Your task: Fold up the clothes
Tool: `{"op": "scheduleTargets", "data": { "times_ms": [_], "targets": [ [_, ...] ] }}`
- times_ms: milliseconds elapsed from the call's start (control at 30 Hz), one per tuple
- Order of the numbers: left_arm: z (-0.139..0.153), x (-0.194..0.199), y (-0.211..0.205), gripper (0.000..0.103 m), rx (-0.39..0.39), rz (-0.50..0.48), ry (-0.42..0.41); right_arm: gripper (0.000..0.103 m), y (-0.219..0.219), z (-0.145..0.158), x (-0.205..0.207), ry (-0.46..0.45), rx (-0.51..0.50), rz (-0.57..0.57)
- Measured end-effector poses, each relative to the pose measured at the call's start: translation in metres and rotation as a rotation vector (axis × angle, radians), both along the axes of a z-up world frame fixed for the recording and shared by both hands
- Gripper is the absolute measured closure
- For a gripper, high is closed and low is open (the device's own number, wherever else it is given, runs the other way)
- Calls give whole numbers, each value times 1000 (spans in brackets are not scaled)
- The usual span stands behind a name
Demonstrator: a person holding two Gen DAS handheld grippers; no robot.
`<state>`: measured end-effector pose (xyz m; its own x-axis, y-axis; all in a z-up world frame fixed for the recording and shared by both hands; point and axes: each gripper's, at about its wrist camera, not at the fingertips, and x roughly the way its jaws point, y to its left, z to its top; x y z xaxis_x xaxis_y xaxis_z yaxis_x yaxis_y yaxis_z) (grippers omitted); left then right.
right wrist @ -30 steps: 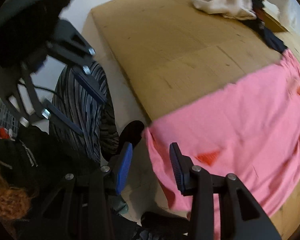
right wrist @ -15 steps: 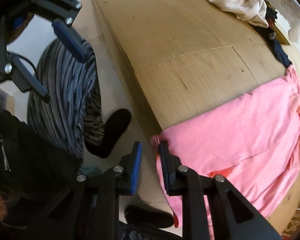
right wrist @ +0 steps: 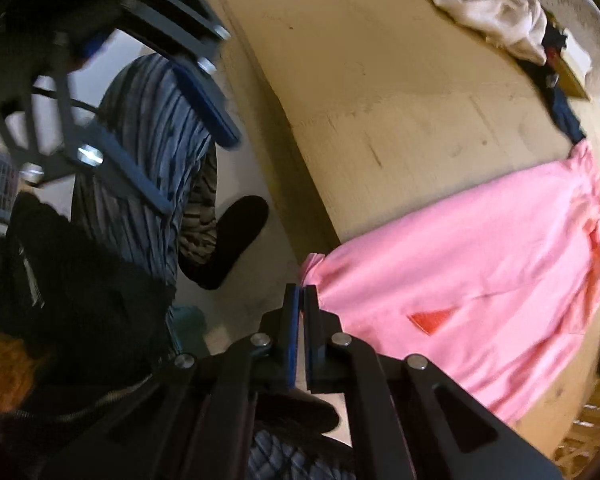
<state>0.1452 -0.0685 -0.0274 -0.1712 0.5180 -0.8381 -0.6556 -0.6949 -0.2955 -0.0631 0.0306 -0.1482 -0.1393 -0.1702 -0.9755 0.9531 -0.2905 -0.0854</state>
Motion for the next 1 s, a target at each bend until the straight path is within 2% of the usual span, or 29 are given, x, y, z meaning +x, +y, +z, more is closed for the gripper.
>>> {"op": "scheduleTargets", "data": {
  "times_ms": [267,400,467,533,567,633,667,767,900,1000],
  "targets": [
    [5,-27,30,57,45,-60,40,101,17,34,-8,99,3,-10],
    [4,-36,44,57,71,-97,12,101,15,30,-7,74,-35,-19],
    [4,-30,40,57,53,-124,-17,101,11,22,-7,-3,-76,-29],
    [6,-20,25,57,7,-116,-30,100,8,5,-6,-168,-78,-70],
    [9,-16,15,57,-10,-101,-31,100,15,7,-9,-217,-89,-93],
    [16,-12,-2,57,-17,-67,-32,99,37,18,-17,-245,-143,-122],
    [20,-14,-7,57,-7,-49,-30,98,49,23,-24,-225,-160,-153],
    [32,-29,0,55,-8,-54,15,96,86,26,-53,-75,-177,-301],
    [40,-63,33,48,0,-120,35,96,122,-2,-83,8,-123,-462],
    [41,-100,56,48,-21,-150,50,96,136,-25,-98,50,-84,-501]
  ]
}}
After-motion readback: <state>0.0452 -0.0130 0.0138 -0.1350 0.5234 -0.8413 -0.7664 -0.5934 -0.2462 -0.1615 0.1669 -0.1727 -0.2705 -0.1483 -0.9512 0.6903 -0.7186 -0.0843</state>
